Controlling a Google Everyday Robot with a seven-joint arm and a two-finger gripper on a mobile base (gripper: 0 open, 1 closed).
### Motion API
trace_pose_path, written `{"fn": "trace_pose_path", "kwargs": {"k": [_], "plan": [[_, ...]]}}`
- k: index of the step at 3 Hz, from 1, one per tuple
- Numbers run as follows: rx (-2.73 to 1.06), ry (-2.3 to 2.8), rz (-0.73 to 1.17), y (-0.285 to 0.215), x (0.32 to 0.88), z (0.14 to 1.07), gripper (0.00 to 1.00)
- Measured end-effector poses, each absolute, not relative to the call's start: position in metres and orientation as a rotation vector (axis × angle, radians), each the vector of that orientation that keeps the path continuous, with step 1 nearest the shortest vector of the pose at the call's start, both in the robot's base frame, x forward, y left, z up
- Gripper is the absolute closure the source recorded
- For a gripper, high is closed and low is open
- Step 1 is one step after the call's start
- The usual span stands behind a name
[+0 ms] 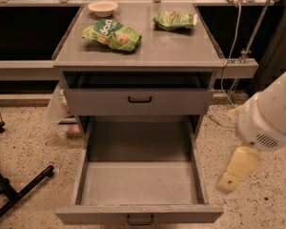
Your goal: Close middle drawer
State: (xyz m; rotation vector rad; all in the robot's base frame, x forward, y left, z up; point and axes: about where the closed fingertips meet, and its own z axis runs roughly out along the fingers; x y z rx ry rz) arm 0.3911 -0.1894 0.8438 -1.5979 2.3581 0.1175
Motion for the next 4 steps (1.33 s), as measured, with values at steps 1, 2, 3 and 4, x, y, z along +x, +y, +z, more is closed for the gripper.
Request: {"fn": "trace_pose_path", "kwargs": {"k": [1, 2, 3, 4], "plan": [[-1.679, 2.329, 0.342, -0.156, 0.369, 0.757, 0.00], [-1.679, 2.329, 0.342, -0.156, 0.369, 0.757, 0.00], [-1.655, 2.362, 0.401, -0.154, 0.371, 0.711, 0.00], [-1.650, 2.380, 0.512, -0.150, 0.373, 0.641, 0.00]]}}
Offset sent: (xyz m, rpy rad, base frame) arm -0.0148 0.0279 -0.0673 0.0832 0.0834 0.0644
